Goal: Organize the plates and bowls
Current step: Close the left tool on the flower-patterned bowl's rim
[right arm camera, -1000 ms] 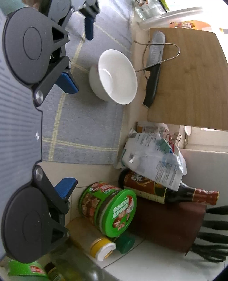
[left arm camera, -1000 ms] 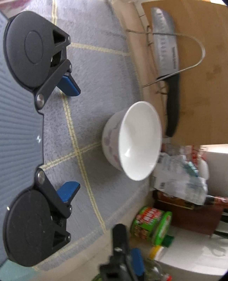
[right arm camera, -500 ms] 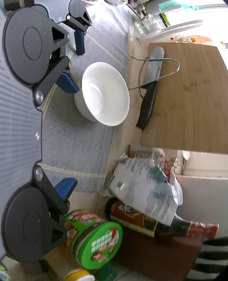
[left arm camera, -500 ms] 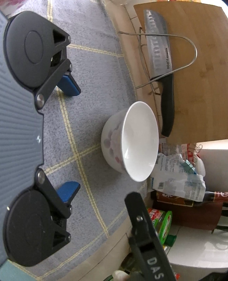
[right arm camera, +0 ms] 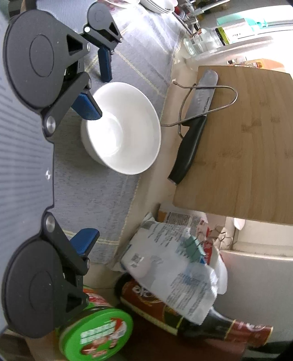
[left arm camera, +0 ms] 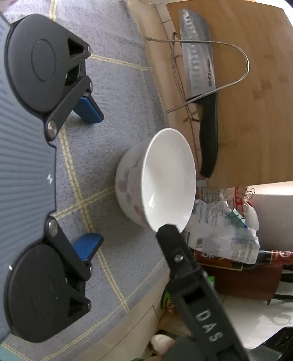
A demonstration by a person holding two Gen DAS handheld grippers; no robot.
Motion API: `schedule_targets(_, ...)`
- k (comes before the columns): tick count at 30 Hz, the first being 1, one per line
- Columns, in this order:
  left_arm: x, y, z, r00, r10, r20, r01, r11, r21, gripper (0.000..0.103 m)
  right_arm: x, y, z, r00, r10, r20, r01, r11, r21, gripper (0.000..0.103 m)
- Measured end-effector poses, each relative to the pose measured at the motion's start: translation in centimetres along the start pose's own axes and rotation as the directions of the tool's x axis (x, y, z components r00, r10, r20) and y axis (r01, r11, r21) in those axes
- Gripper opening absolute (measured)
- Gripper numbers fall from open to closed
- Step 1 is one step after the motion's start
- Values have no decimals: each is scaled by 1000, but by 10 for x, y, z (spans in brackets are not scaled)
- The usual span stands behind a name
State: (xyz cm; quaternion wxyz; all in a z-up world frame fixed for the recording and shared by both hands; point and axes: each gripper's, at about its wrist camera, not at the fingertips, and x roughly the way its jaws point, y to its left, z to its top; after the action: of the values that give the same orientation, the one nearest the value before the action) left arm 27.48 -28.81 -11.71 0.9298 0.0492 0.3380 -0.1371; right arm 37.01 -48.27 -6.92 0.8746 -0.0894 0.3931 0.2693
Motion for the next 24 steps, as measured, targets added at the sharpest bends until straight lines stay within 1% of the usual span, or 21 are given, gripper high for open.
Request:
schedule_targets(2, 1, 0, 1, 1000, -1, -5, 1, 1000, 3, 103, 2, -1, 3, 1000, 12, 3, -12, 1000, -3, 103)
schedule_targets(5, 3, -1, 8, 999, 10, -37, -11, 1000, -5, 102, 6, -3, 9, 999, 35, -1, -35, 999, -3, 103)
schedule_targets(7, 2, -3, 10, 1000, 31, -7, -31, 1000, 4, 102, 8, -4, 13, 998, 56, 0, -56, 998, -8, 103)
schedule_targets(10, 0, -6, 14, 999, 25, 32, -25, 999, 20, 102, 11, -5, 18, 997, 75, 10, -75, 997, -23, 103)
schedule_targets(13, 1, -7, 18, 999, 24, 46, -25, 999, 23, 102, 16, -3, 23, 995, 98, 11, -98, 994, -40, 102)
schedule_targets(14, 2, -7, 19, 999, 20, 48, -21, 999, 27, 102, 17, -2, 24, 994, 110, 8, -110, 993, -46, 98)
schedule_targets(15, 3, -7, 20, 999, 19, 49, -21, 999, 28, 101, 19, -1, 26, 993, 120, 7, -119, 992, -49, 91)
schedule_targets(16, 4, -6, 21, 998, 20, 51, -21, 999, 28, 101, 22, -1, 27, 991, 132, 3, -131, 990, -50, 89)
schedule_targets(20, 7, -5, 23, 997, 11, 72, -13, 1000, 28, 100, 32, 0, 32, 983, 182, -13, -182, 982, -47, 85)
schedule_targets(21, 7, -5, 23, 997, 5, 73, -7, 1000, 27, 95, 35, 0, 34, 980, 197, -16, -198, 979, -44, 83)
schedule_targets(22, 8, -4, 23, 997, -3, 72, 1, 1000, 28, 88, 37, 0, 35, 978, 205, -20, -206, 978, -42, 82)
schedule_targets(24, 10, -5, 24, 997, -9, 71, 6, 999, 37, 84, 40, -1, 37, 975, 222, -24, -223, 974, -39, 78)
